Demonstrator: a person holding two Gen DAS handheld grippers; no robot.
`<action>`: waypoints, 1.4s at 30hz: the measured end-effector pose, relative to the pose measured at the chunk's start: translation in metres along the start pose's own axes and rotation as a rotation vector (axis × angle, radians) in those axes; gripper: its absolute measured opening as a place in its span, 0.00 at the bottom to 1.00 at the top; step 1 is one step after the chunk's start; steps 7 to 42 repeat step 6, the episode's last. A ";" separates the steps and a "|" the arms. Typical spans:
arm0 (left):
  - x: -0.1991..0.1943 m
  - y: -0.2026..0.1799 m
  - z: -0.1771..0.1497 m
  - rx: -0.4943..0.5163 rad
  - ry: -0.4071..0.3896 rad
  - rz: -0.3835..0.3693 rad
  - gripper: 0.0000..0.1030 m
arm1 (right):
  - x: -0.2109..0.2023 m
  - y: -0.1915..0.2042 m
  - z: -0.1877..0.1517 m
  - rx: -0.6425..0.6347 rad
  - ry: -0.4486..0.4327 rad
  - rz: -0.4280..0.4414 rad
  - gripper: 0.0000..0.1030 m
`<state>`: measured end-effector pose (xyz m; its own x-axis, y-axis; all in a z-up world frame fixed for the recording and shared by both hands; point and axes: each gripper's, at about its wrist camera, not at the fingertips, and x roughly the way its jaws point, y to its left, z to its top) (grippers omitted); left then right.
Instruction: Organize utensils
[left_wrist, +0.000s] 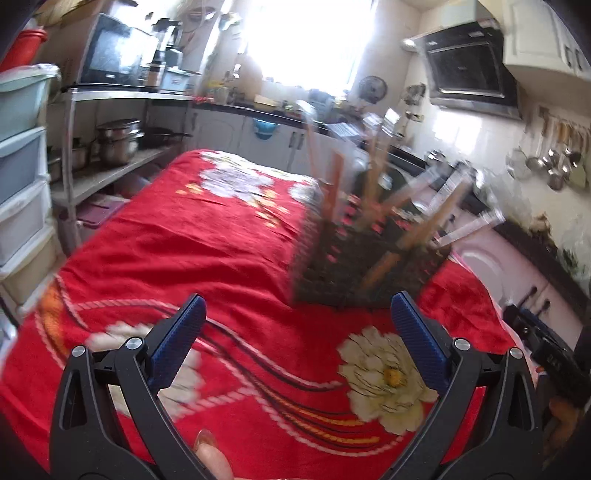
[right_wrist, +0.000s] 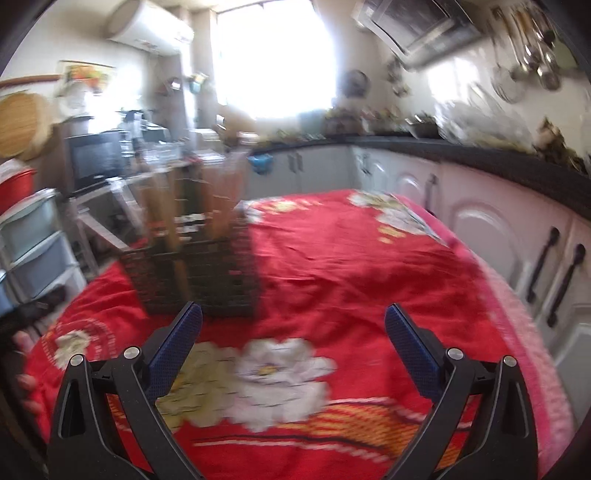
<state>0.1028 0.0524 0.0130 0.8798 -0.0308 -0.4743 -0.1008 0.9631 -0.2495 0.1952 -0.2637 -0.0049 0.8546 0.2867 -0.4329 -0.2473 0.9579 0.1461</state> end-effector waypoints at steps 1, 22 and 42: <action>-0.001 0.006 0.005 0.004 -0.001 0.025 0.90 | 0.008 -0.013 0.006 0.017 0.034 -0.047 0.94; 0.032 0.061 0.030 0.027 0.070 0.211 0.90 | 0.062 -0.071 0.020 0.047 0.254 -0.244 0.94; 0.032 0.061 0.030 0.027 0.070 0.211 0.90 | 0.062 -0.071 0.020 0.047 0.254 -0.244 0.94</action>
